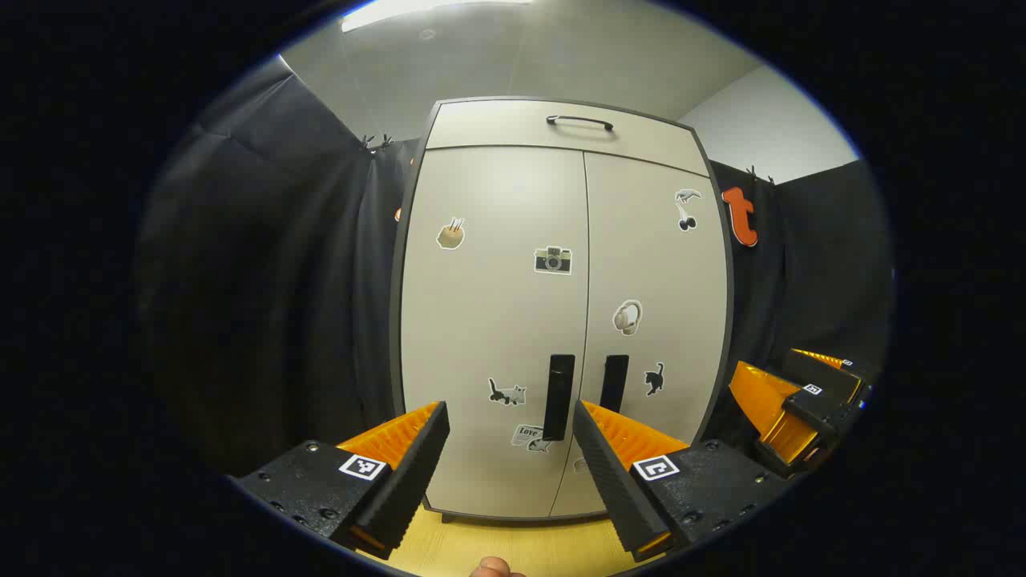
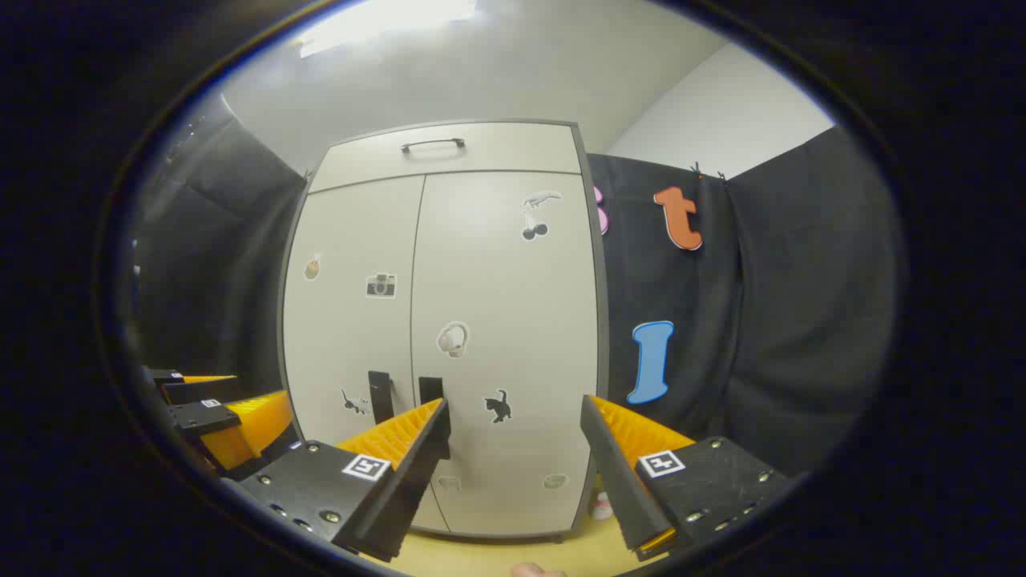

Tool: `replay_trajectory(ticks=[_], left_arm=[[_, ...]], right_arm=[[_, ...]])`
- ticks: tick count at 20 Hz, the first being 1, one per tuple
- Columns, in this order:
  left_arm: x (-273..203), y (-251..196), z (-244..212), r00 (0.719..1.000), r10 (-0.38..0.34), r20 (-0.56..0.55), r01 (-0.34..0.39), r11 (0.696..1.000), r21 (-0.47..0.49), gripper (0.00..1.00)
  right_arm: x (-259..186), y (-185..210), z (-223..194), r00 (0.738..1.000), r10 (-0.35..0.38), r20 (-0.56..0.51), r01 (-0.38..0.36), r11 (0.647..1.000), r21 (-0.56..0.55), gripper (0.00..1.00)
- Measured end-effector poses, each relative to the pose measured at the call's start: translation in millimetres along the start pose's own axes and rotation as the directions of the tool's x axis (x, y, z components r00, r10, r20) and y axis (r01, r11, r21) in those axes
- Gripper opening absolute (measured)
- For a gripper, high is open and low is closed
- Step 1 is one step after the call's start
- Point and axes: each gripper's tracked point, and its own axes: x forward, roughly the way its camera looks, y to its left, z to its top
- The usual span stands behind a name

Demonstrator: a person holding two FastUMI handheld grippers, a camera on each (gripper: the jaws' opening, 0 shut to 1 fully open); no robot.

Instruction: Open the right door of the double-door shoe cabinet with the right hand, and open the left door with the left hand.

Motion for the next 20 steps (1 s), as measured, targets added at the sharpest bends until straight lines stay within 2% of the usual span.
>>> replay_trajectory(ticks=[2, 3, 4, 9, 10, 11, 14, 20], left_arm=[[-0.7, 5.0, -0.2, 1.0, 0.011, 0.0, -0.011, 1.0, 0.003, 0.96], [-1.1, 7.6, -0.7, 1.0, 0.016, -0.001, -0.016, 1.0, 0.001, 1.0], [-2.1, 10.6, -1.1, 1.0, 0.021, -0.002, -0.021, 1.0, -0.002, 0.96], [-6.9, 28.4, -4.5, 0.998, 0.059, -0.009, -0.059, 0.998, -0.006, 0.96], [-8.4, 31.7, -4.6, 0.998, 0.067, -0.009, -0.067, 0.998, -0.003, 1.0], [-9.9, 35.0, -5.4, 0.997, 0.075, -0.009, -0.075, 0.997, 0.001, 0.96], [-14.8, 43.7, -7.6, 0.995, 0.095, -0.016, -0.095, 0.995, 0.007, 0.96], [-20.2, 64.2, -10.9, 0.99, 0.139, -0.025, -0.138, 0.99, 0.026, 0.96]], right_arm=[[3.5, 2.4, -0.6, 1.0, 0.002, -0.003, -0.002, 1.0, -0.008, 0.97], [5.5, 4.2, -0.3, 1.0, 0.005, -0.004, -0.005, 1.0, -0.009, 0.97], [7.1, 6.3, -0.6, 1.0, 0.009, -0.006, -0.009, 1.0, -0.008, 0.97], [22.3, 14.2, -6.4, 0.999, 0.016, -0.03, -0.017, 1.0, -0.025, 0.96], [26.3, 15.5, -8.6, 0.999, 0.016, -0.037, -0.018, 0.999, -0.032, 0.96], [30.2, 17.6, -10.6, 0.999, 0.02, -0.041, -0.022, 0.999, -0.035, 0.97], [44.6, 19.6, -19.6, 0.998, 0.017, -0.06, -0.019, 0.999, -0.039, 0.97], [73.4, 49.0, -44.3, 0.992, 0.066, -0.103, -0.071, 0.996, -0.053, 0.97]])
